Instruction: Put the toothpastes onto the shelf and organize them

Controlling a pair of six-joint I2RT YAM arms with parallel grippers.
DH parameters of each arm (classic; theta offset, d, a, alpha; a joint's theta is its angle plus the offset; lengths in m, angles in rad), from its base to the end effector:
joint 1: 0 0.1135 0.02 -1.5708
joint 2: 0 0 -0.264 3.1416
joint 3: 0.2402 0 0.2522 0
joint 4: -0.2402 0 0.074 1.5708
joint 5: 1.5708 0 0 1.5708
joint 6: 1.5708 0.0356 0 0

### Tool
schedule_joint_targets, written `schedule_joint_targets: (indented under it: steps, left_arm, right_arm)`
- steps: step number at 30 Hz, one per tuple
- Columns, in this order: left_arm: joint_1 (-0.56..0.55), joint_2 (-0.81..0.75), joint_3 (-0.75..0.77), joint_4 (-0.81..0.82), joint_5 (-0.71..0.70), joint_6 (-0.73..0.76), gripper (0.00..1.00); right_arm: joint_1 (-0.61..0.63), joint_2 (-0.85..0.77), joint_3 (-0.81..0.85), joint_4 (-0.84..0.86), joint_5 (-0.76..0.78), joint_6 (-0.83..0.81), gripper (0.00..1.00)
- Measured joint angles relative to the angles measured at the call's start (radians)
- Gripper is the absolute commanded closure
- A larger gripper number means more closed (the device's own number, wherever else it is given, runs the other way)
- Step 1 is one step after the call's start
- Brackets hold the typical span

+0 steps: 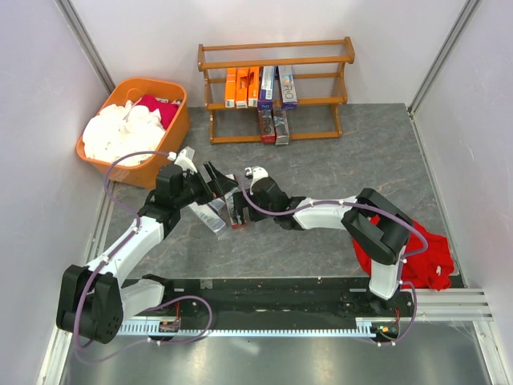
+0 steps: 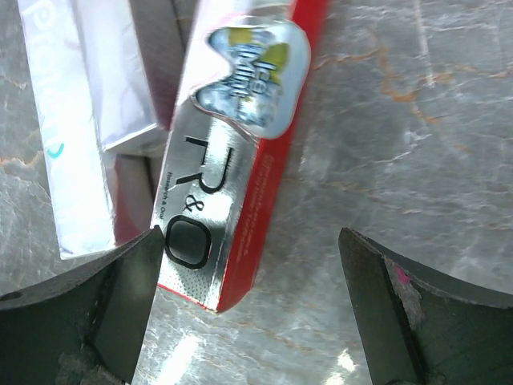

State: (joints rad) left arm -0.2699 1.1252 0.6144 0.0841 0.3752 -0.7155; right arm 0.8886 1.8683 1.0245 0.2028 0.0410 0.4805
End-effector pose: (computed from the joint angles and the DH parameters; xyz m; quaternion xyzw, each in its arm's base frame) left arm 0.2343 -0.0784 0.2400 -0.0840 0.8279 -0.3897 0.3944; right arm 0.2488 0.3040 0.1572 -0.1721 0.8770 0.2692 0.3588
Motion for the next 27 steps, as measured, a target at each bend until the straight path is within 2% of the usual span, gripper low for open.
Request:
schedule_joint_targets:
  steps: [9,22,27]
  left_arm:
    - [0.0,0.001,0.0,0.0,0.0,0.0,0.0]
    - [0.0,0.008,0.0,0.001,0.001,0.0,0.0]
    - [0.0,0.008,0.0,0.001,0.001,0.0,0.0]
  right_arm:
    - [0.061,-0.001,0.014,-0.017,0.117,-0.003,0.02]
    - [0.088,-0.002,0.024,-0.036,0.149,0.059,0.02]
    - [0.101,-0.002,0.025,-0.036,0.151,0.076,0.05]
